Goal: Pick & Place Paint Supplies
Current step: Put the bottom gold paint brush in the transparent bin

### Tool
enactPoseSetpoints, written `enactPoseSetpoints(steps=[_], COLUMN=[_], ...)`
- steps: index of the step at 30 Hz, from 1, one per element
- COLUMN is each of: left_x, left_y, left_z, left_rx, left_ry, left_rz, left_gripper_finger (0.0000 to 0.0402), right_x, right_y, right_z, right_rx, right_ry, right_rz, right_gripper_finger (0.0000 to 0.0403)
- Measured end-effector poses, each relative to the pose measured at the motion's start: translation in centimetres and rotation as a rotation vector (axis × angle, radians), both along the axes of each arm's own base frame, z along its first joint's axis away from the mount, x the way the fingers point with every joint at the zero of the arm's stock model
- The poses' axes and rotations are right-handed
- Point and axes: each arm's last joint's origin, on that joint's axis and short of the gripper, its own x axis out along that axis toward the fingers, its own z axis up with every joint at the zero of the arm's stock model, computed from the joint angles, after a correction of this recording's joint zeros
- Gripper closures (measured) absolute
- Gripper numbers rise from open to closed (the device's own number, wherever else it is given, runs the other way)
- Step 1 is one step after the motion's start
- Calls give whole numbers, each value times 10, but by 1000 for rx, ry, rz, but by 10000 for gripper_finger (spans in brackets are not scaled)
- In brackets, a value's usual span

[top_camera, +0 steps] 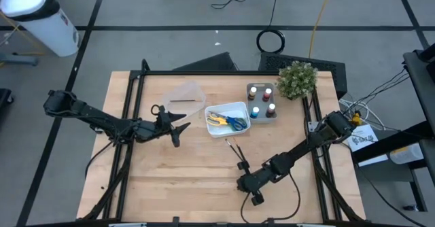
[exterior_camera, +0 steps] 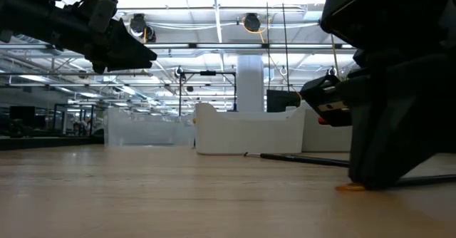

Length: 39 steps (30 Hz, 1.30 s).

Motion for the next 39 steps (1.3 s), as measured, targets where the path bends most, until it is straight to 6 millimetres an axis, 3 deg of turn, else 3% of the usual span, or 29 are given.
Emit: enactPoseSetpoints(steps=[5, 9, 13, 20, 26, 33, 39], left_x=[0, 0, 0, 0, 6, 21, 61], left_y=[0, 0, 0, -1, -9, -30, -56], left_z=[0, 0, 0, 1, 4, 2, 8], left_rx=[0, -1, -2, -75, -142, -26, 104], left_ry=[0, -1, -1, -40, -99, -196, -168], left_rz=[0, 0, -4, -13, -198, -406, -545], left_gripper_finger=[192, 192, 192, 192, 192, 192, 192], right_x=[3, 7, 12, 12, 15, 20, 22], right_y=[1, 1, 4, 2, -6, -20, -27], right_z=[4, 21, 61, 113, 147, 162, 167], right_rx=[8, 50, 139, 188, 174, 169, 197], right_ry=[-61, -167, -363, -674, -973, -1125, -1178], right_rz=[-18, -30, 3, 42, -16, -56, -58], right_gripper_finger=[401, 402, 402, 403, 403, 403, 403])
